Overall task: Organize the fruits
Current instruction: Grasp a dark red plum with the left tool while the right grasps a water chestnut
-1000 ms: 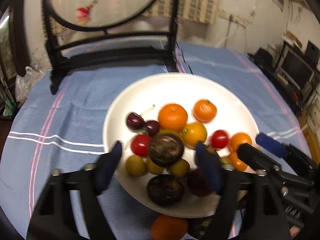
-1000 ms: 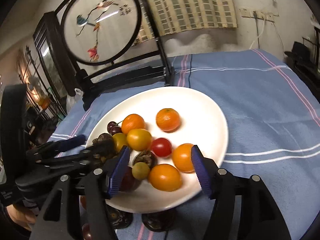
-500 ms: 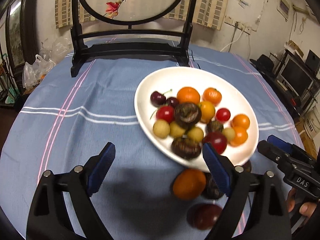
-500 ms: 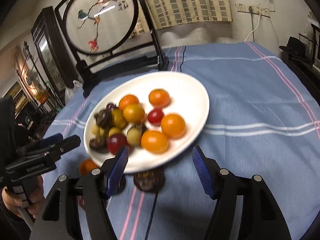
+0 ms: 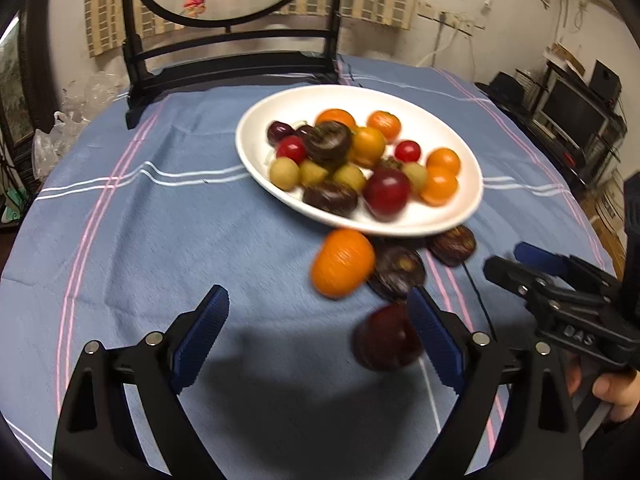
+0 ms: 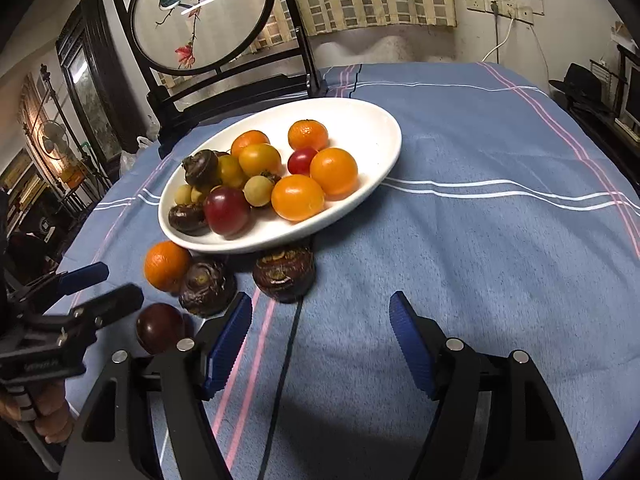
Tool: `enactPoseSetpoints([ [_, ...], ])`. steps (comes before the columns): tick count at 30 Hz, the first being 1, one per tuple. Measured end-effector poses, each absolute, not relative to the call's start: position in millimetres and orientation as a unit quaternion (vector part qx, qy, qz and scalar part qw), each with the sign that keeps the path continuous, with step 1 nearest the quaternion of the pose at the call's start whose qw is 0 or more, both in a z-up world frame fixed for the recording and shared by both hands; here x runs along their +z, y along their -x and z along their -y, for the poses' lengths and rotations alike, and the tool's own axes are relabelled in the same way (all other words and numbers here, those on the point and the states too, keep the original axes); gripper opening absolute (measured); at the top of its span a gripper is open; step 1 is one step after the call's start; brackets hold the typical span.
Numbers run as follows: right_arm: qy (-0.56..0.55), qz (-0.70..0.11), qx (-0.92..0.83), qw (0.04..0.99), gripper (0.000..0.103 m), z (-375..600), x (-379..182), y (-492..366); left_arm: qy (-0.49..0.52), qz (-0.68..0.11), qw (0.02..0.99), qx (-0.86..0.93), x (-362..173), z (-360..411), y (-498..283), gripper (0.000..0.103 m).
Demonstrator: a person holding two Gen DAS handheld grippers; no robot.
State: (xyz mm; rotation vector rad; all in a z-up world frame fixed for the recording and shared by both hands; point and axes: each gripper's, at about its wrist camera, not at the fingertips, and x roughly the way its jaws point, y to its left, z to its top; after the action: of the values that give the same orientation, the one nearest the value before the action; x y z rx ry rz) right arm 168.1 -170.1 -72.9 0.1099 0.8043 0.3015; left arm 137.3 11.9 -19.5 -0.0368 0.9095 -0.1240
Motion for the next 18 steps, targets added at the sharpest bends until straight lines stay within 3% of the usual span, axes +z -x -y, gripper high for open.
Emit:
enactPoseSetpoints([
  [9,-0.05,-0.391,0.148,0.907,0.074,169,-74,-166,-0.012,-0.454,0.888,-0.077,-36,11,-126,0.089],
  [12,-0.049,-0.391,0.149,0.907,0.074,169,-74,-166,-0.023,-0.465,0.881,-0.085,-44,18,-125,0.074],
  [14,-0.047,-0.391,0.15,0.907,0.074,167,-74,-166,-0.031,-0.479,0.872,-0.097,-50,22,-126,0.053],
  [15,-0.046,-0.391,0.151,0.907,0.074,167,-74,-166,-0.035,-0.476,0.873,-0.097,-50,24,-125,0.052],
  [17,-0.041,-0.392,0.152,0.906,0.075,164,-75,-166,-0.038,-0.468,0.877,-0.105,-47,25,-123,0.04],
  [18,-0.037,-0.395,0.153,0.905,0.075,162,-76,-166,-0.033,-0.468,0.877,-0.106,-45,23,-123,0.04],
])
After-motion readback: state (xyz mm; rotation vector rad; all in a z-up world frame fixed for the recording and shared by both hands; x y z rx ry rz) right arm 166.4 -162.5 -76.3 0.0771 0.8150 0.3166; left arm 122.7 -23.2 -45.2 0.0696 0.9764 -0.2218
